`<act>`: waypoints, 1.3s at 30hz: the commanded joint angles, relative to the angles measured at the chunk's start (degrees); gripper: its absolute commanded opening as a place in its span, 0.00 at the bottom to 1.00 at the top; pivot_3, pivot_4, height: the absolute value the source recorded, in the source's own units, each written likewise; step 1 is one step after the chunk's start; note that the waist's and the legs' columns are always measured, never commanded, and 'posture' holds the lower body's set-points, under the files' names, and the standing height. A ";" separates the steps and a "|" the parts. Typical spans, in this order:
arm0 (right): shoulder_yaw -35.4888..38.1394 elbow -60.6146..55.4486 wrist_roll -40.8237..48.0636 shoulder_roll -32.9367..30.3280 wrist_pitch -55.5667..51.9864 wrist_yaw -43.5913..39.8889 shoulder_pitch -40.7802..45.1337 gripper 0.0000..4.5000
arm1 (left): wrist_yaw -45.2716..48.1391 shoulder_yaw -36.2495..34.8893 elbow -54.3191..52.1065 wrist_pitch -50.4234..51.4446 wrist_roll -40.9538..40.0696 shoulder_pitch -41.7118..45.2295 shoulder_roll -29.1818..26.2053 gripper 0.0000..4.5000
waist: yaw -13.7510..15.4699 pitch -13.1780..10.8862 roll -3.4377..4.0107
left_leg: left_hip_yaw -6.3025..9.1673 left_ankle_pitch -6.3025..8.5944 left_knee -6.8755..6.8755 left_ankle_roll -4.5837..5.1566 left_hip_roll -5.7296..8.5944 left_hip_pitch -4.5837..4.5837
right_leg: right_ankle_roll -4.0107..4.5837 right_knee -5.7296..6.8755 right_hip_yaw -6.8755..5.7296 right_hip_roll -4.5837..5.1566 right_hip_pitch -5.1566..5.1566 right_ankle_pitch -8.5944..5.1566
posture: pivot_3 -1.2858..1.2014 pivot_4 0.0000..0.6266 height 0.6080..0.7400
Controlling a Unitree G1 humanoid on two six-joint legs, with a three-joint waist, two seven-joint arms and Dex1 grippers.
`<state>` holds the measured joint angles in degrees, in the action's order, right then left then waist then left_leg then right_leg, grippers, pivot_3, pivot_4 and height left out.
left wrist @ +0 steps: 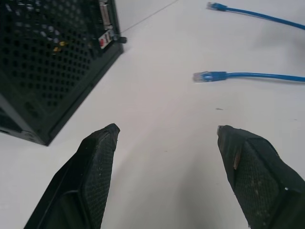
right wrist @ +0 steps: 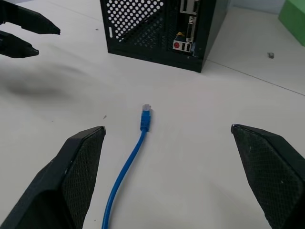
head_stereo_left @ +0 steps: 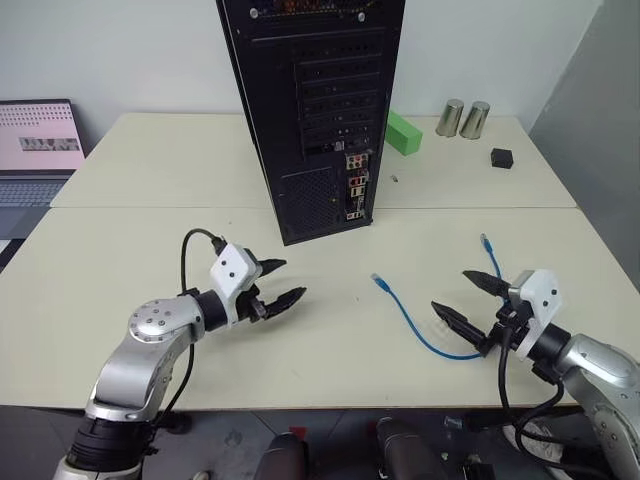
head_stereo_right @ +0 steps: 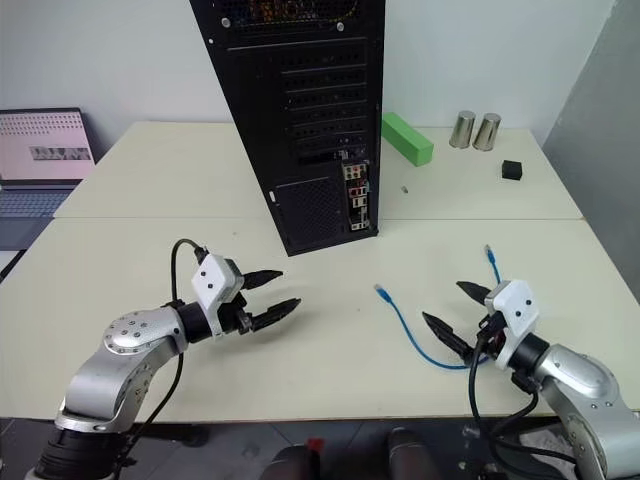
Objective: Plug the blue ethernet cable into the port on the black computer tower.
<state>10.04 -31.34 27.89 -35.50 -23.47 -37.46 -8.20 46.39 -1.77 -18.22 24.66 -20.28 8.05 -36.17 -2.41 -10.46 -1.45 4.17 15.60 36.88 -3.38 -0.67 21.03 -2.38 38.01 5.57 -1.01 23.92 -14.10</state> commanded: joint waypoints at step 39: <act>-11.68 4.89 -6.80 4.00 -5.85 5.65 8.77 1.00 | 7.82 2.34 -3.52 -1.95 -0.31 -0.17 -4.81 0.79 | -0.23 -0.02 -0.05 | 0.01 0.00 0.02 0.00 -0.01 -0.03 | 0.00 0.01 -0.02 0.00 -0.03 0.00 | 0.52 0.24 1.00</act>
<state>-0.08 -27.23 22.74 -32.07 -29.82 -32.78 -0.61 52.66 0.25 -20.26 23.10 -19.47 6.96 -40.07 -2.63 -10.48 -1.51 4.18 15.60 36.90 -3.37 -0.69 21.00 -2.38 38.01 5.55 -1.02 23.89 -14.10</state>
